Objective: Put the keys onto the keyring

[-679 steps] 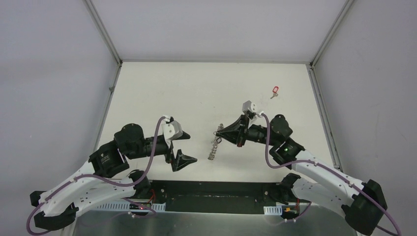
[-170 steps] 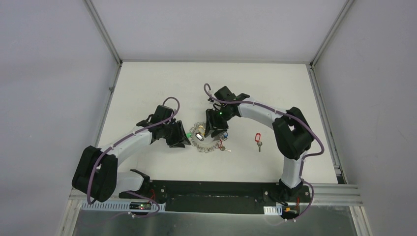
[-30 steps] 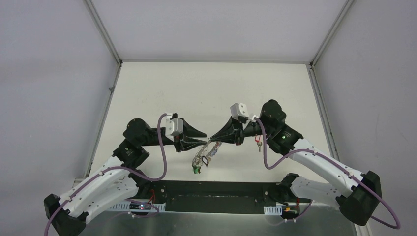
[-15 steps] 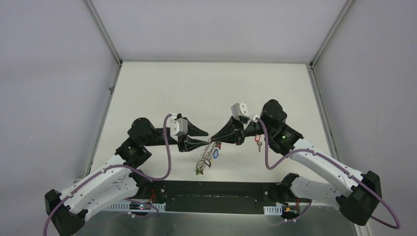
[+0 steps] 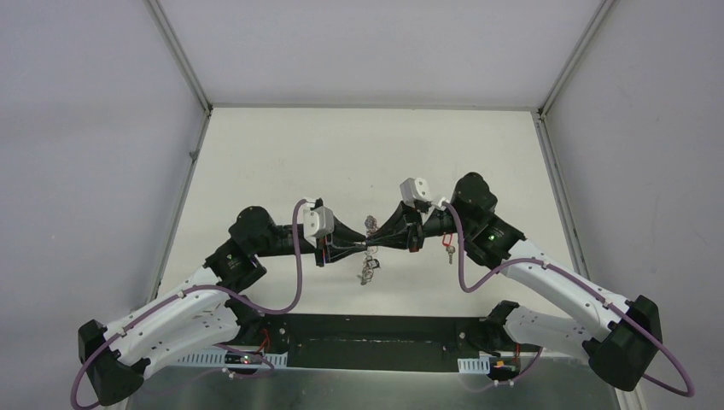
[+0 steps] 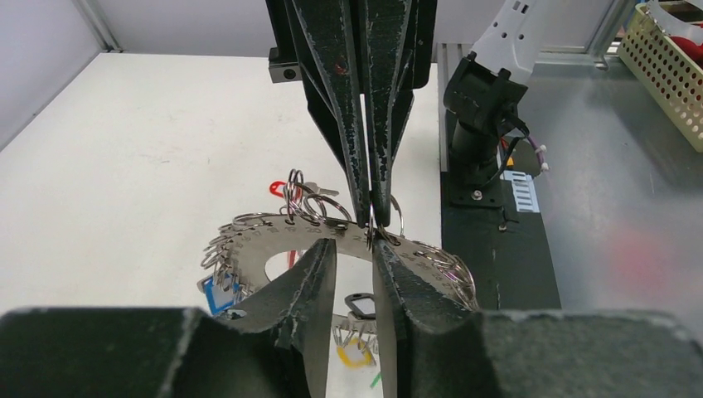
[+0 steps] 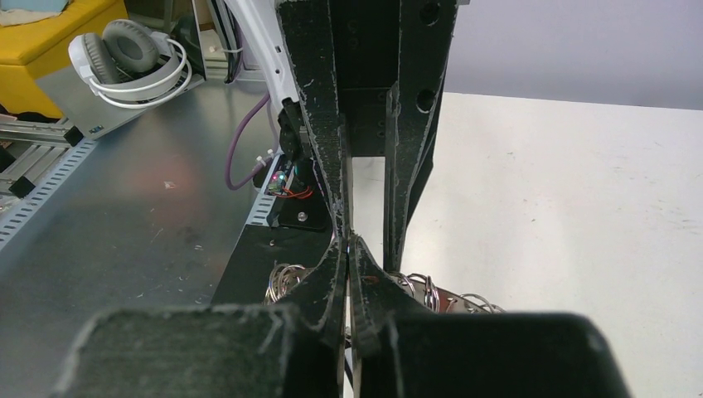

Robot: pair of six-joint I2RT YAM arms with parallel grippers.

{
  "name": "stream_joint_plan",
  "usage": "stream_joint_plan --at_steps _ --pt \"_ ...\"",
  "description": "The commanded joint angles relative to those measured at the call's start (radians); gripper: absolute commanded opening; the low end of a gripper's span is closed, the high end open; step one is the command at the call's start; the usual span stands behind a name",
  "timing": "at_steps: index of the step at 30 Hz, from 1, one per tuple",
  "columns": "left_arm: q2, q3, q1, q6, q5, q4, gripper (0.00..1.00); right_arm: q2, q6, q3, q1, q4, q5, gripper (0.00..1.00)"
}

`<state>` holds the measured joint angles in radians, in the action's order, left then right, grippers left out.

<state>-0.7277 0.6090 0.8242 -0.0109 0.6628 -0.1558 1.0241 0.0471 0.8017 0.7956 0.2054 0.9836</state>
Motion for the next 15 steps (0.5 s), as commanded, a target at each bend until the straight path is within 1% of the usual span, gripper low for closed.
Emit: stream_joint_plan --at_steps 1,2,4,6,9,13,15 --pt "0.001 0.043 0.009 0.008 -0.034 -0.027 0.27 -0.006 0.006 0.031 0.005 0.059 0.007 0.00" --pt "0.001 0.044 0.009 0.008 -0.037 -0.026 0.30 -0.006 0.008 0.032 0.005 0.055 0.005 0.00" --pt "0.000 0.046 0.010 0.060 -0.062 -0.022 0.37 -0.004 0.009 0.034 0.005 0.048 0.004 0.00" --pt "-0.004 0.047 0.009 0.087 -0.092 -0.016 0.39 -0.001 0.010 0.033 0.005 0.048 0.003 0.00" --pt "-0.014 0.051 0.009 0.107 -0.105 -0.010 0.33 0.001 0.013 0.034 0.005 0.042 0.004 0.00" --pt "-0.022 0.059 0.010 0.123 -0.110 -0.003 0.17 -0.003 0.025 0.036 0.005 0.019 0.000 0.00" --pt "-0.022 0.064 0.010 0.142 -0.126 0.004 0.17 -0.005 0.037 0.035 0.005 -0.006 -0.011 0.00"
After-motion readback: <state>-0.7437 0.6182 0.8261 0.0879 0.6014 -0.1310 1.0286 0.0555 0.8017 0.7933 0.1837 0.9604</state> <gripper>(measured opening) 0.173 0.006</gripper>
